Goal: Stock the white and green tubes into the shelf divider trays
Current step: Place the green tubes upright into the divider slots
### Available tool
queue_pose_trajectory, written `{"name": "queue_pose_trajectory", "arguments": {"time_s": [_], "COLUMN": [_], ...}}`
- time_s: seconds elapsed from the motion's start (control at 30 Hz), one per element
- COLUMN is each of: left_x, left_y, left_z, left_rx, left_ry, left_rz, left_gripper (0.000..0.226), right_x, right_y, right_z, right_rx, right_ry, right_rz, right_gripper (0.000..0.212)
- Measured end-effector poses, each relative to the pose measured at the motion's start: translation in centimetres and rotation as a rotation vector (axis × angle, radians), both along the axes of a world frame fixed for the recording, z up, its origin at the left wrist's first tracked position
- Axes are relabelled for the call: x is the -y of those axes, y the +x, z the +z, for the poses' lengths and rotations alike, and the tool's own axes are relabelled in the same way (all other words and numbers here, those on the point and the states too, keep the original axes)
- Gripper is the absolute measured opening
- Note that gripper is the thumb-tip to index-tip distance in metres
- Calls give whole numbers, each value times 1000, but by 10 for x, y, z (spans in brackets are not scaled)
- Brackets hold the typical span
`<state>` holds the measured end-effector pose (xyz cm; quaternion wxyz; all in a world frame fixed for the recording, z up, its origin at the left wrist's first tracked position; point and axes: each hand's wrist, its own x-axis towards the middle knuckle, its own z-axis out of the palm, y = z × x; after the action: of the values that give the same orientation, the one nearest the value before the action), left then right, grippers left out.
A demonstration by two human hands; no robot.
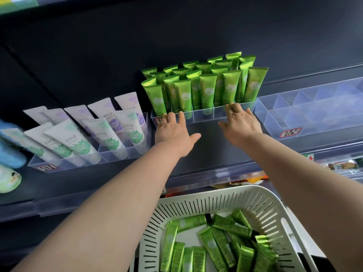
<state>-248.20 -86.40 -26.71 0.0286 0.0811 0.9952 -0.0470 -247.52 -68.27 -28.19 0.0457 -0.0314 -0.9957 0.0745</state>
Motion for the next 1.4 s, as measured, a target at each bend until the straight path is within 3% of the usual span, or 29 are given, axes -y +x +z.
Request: {"name": "queue_pose_trajectory", "arguments": {"time_s": [0.27, 0.4, 0.5, 0.63, 0.83, 0.97, 1.1, 1.17, 1.27, 1.4], "left_x": [0, -4, -22, -47, -57, -38, -2, 14, 22, 4], "left_y": [-1, 8, 28, 52, 71, 80, 84, 87, 90, 100], "left_z": [3, 7, 6, 13, 29, 38, 43, 43, 38, 35], "left_rx": [55, 173, 143, 148, 143, 111, 37, 17, 3, 6], "left_ry": [31, 176, 209, 234, 288, 292, 281, 284, 291, 283], "left_rz": [8, 72, 2, -140, -139, -98, -24, 4, -14, -206], "left_gripper": [89, 86, 82, 80, 65, 54, 57, 56, 55, 50], "right_x": [-14, -40, -60, -80, -70, -23, 29, 40, 24, -11], "right_y": [11, 46, 67, 88, 107, 104, 102, 102, 105, 117], "right_z": [4, 5, 6, 11, 23, 29, 31, 31, 30, 23], "right_rx": [-37, -130, -50, -38, 36, 132, 240, 179, 5, -13], "right_ry": [-15, 130, 212, 255, 107, -26, -249, -343, -285, -34], "right_rz": [35, -137, -285, -323, -193, 40, 263, 300, 239, 70], "right_gripper": [54, 52, 39, 17, 27, 37, 55, 56, 49, 48]}}
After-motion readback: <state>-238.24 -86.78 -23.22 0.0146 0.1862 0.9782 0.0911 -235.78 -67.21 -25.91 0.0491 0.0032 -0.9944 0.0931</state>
